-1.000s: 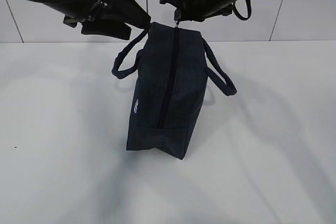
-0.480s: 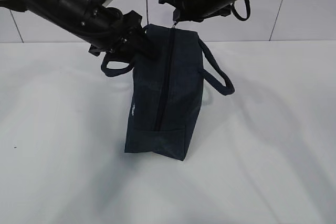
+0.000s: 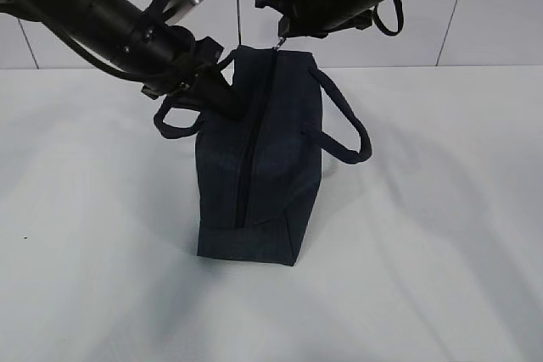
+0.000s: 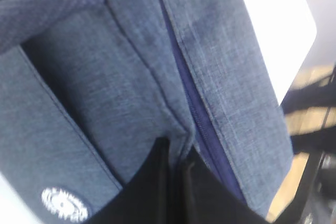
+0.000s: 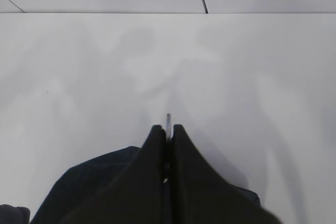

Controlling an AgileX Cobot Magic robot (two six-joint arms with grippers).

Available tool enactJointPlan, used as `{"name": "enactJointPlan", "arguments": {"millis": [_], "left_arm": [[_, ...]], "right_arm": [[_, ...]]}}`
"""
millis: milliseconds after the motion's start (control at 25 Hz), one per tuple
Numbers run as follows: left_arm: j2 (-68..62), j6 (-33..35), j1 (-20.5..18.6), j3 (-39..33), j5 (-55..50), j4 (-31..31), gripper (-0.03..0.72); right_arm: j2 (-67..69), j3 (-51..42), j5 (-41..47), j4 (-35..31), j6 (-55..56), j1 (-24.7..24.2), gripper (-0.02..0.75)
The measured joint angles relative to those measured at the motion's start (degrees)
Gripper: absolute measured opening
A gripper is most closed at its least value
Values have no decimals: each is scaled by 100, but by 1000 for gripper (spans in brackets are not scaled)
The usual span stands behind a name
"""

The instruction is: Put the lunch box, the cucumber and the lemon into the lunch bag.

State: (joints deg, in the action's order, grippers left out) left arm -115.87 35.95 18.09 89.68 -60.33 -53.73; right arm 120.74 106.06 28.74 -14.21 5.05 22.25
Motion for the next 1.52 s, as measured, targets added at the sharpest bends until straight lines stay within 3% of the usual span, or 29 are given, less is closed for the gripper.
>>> {"name": "enactJointPlan", "arguments": {"millis": [680,1320,1440,1520], "left_arm": [[256,-55,0,30,-611,943,-10],[264,-154,0,30,-659,1067,-4],[264,-253,0,102,-659,1113,43],[264,-310,0,229,-624,1168,140]], "right_arm": [[552,18,84,-376,0,-141,0],[844,67,378,-438,0,-260,0],[855,197,466,-438,-29,-260,0],[867,337,550,-431,-45,-260,0]]}}
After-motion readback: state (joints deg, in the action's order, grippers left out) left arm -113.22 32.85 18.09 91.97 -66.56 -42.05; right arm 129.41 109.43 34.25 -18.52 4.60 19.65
